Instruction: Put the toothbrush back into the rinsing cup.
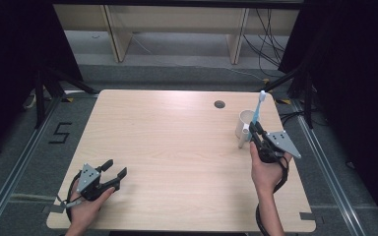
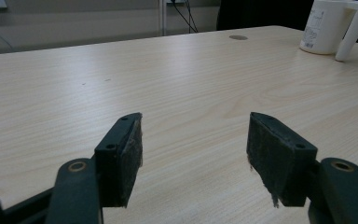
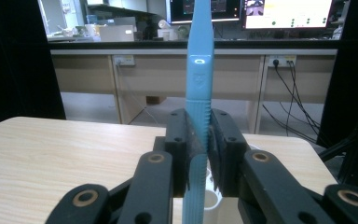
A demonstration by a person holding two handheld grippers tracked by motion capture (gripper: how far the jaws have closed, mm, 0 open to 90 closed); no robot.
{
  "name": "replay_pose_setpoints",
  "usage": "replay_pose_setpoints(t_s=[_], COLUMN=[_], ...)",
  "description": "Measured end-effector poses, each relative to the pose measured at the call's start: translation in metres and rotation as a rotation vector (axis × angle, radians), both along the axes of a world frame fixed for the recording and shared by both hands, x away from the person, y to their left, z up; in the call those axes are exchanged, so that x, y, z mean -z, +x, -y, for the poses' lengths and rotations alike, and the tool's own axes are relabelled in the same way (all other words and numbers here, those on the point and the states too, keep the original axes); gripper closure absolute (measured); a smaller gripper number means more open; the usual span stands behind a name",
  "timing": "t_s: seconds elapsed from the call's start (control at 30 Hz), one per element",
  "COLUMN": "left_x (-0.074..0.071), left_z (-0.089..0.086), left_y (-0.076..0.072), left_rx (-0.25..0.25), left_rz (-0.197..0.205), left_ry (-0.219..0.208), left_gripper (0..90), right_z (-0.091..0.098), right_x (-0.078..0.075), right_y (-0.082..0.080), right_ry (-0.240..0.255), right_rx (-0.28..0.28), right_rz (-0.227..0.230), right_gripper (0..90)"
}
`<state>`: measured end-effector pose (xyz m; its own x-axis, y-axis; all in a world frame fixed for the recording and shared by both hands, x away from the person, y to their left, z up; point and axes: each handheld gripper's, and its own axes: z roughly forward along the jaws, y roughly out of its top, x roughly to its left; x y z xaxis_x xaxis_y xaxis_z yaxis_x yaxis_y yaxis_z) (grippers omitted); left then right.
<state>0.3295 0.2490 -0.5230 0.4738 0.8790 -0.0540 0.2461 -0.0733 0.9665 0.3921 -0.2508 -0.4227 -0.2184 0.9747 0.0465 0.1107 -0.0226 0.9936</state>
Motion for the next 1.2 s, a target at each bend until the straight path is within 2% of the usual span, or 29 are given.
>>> replay_pose_setpoints(t_s=[0.23, 0.27, 0.3, 0.33, 0.37, 0.63, 0.77, 0.87, 1.0, 1.03, 1.1, 1.17, 1.2], left_x=[0.0, 0.0, 0.0, 0.0, 0.0, 0.0, 0.0, 0.0, 0.0, 0.0, 0.001, 0.0, 0.001], left_z=[0.0, 0.0, 0.0, 0.0, 0.0, 0.0, 0.0, 0.0, 0.0, 0.0, 0.001, 0.001, 0.001], left_y=[0.0, 0.0, 0.0, 0.0, 0.0, 0.0, 0.0, 0.0, 0.0, 0.0, 0.001, 0.0, 0.0], left_rx=[0.002, 0.0, 0.001, 0.001, 0.002, 0.004, 0.003, 0.003, 0.004, 0.003, 0.009, 0.005, 0.004], left_rz=[0.001, 0.0, 0.0, 0.0, 0.001, 0.003, 0.003, 0.003, 0.003, 0.005, 0.017, 0.011, 0.016], left_ry=[-0.005, -0.003, -0.003, -0.003, -0.004, -0.006, -0.005, -0.004, 0.004, 0.005, -0.004, 0.0, -0.004], left_gripper=[35.3, 35.3, 35.3, 35.3, 35.3, 35.3, 35.3, 35.3, 35.4, 35.4, 35.4, 35.5, 35.5], right_z=[-0.005, -0.005, -0.007, -0.007, -0.007, -0.008, -0.007, -0.005, -0.003, -0.004, -0.002, -0.002, -0.002], right_x=[0.001, 0.001, 0.001, 0.001, 0.0, 0.003, 0.004, 0.005, 0.007, 0.008, 0.009, 0.01, 0.01], right_y=[0.01, 0.012, 0.013, 0.015, 0.016, 0.026, 0.029, 0.032, 0.034, 0.035, 0.037, 0.038, 0.039], right_ry=[-0.008, -0.021, 0.004, -0.006, -0.022, -0.008, -0.013, 0.008, -0.001, 0.019, 0.004, 0.01, 0.014], right_rx=[0.005, 0.009, 0.016, 0.005, 0.016, 0.028, 0.037, 0.046, 0.062, 0.065, 0.061, 0.073, 0.068], right_rz=[0.0, 0.002, 0.012, 0.003, 0.016, 0.019, 0.001, 0.01, 0.004, 0.002, 0.011, -0.004, 0.008], right_gripper=[79.3, 79.3, 79.3, 79.3, 79.3, 79.3, 79.3, 79.3, 79.3, 79.3, 79.3, 79.3, 79.3])
